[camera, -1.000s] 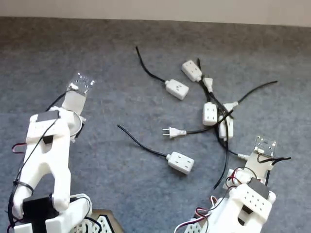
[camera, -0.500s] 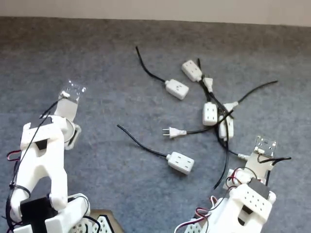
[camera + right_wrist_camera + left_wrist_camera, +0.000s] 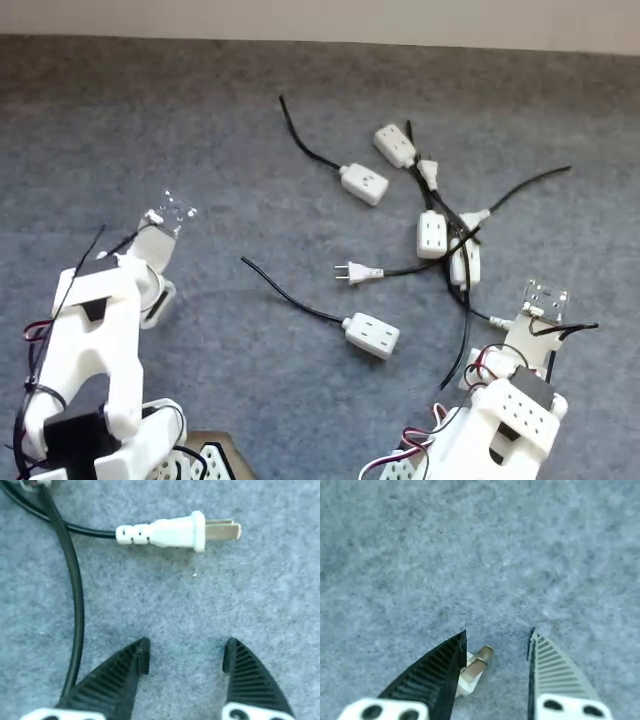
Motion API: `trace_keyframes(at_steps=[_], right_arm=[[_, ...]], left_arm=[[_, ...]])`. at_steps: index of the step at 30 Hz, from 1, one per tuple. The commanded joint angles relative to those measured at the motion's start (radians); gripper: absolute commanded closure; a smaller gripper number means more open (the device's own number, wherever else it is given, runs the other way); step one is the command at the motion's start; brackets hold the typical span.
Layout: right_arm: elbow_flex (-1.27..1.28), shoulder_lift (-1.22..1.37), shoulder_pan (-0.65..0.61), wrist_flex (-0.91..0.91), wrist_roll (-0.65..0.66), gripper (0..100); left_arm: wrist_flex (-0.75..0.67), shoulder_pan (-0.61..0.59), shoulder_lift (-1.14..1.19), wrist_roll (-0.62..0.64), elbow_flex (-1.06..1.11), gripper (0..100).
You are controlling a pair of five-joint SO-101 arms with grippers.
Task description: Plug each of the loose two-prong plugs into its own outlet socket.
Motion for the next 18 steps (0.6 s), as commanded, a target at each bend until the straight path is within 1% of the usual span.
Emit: trace_keyframes(at_steps=[1, 5, 6, 7, 8, 9, 12, 13, 14, 15, 16, 18], right_arm=[[0.018, -0.001, -0.019, -0.033, -0.003, 76.1], [0.019, -0.001, -0.019, -0.033, -0.003, 76.1], [0.019, -0.001, -0.019, -0.033, -0.003, 76.1], [0.021, -0.001, -0.019, -0.033, -0.003, 76.1], [0.021, -0.001, -0.019, -0.033, -0.003, 76.1], [0.021, -0.001, -0.019, -0.033, -0.003, 76.1], [0.021, -0.001, -0.019, -0.033, -0.003, 76.1], [0.021, -0.001, -0.019, -0.033, -0.003, 76.1], [0.021, -0.001, -0.019, -0.033, -0.003, 76.1], [0.021, -0.001, -0.019, -0.033, -0.003, 76.1], [0.021, -0.001, -0.019, -0.033, -0.002, 76.1], [0.021, -0.001, -0.019, -0.033, -0.002, 76.1]], left_arm=[[-0.003, 0.088, -0.019, -0.021, 0.035, 78], [-0.044, 0.134, -0.018, -0.023, 0.044, 78], [-0.051, 0.134, -0.018, -0.032, 0.044, 78], [-0.052, 0.133, -0.018, -0.074, 0.044, 78], [-0.052, 0.128, -0.018, -0.144, 0.045, 78], [-0.051, 0.119, -0.018, -0.247, 0.051, 78], [-0.048, 0.067, -0.027, -0.640, 0.101, 78], [-0.048, 0.050, -0.027, -0.753, 0.117, 78], [-0.048, 0.039, -0.027, -0.835, 0.127, 78], [-0.055, 0.036, -0.028, -0.867, 0.128, 78], [-0.074, 0.039, -0.028, -0.861, 0.122, 78], [-0.135, 0.044, -0.025, -0.799, 0.113, 78]])
